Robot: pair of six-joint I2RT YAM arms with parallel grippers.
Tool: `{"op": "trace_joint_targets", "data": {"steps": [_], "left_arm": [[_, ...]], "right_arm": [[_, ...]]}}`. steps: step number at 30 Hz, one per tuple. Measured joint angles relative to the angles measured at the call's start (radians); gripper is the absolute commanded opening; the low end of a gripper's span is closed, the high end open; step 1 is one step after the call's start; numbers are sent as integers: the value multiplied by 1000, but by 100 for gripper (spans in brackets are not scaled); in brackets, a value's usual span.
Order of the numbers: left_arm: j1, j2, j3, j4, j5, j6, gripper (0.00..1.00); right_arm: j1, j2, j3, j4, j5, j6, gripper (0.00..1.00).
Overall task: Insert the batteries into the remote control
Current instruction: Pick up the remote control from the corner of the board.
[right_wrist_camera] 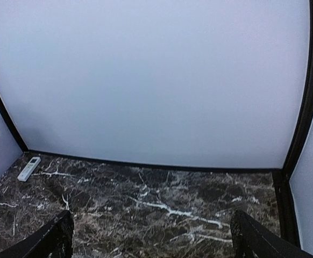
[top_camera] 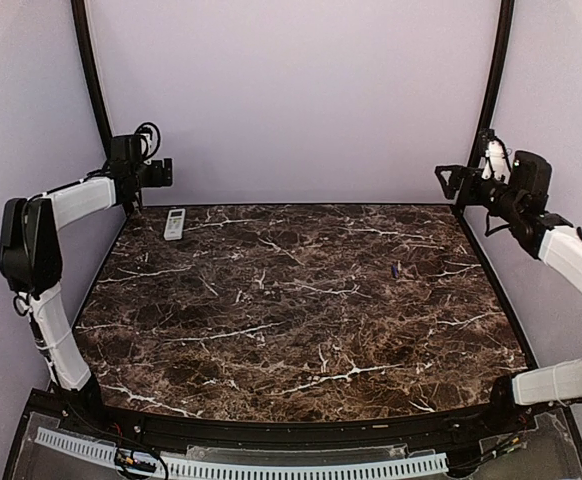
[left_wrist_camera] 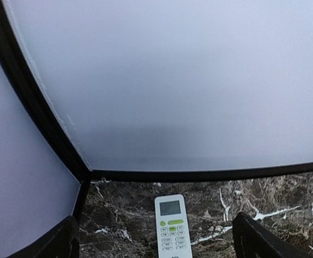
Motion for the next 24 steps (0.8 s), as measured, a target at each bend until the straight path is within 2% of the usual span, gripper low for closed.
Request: {"op": "trace_joint_targets", "data": {"steps": [1,4,8,12,16,21,23,24], "left_arm": [[1,82,118,-126,22,-6,99],[3,275,357,-336,77,-36,99],[9,479,586,-578,148,-77,99],[22,640,782,-737,188,-124,99],[41,766,930,-850,212,-173,99],[55,845,1010,-935,215,-220,97],[60,846,1022,-959,226,-240,91],[63,846,1024,-969,232,-249,84]], "right_arm": [[20,19,41,-65,15,9,99],[58,70,130,-222,54,37,98],[101,105,163,-364,92,65,99],[150,112,165,-443,106,78,99],[181,113,183,-475,119,87,99],[202,113,210,-489,135,89,99],[206,112,214,-492,142,89,99],[207,111,214,-492,143,89,99]]}}
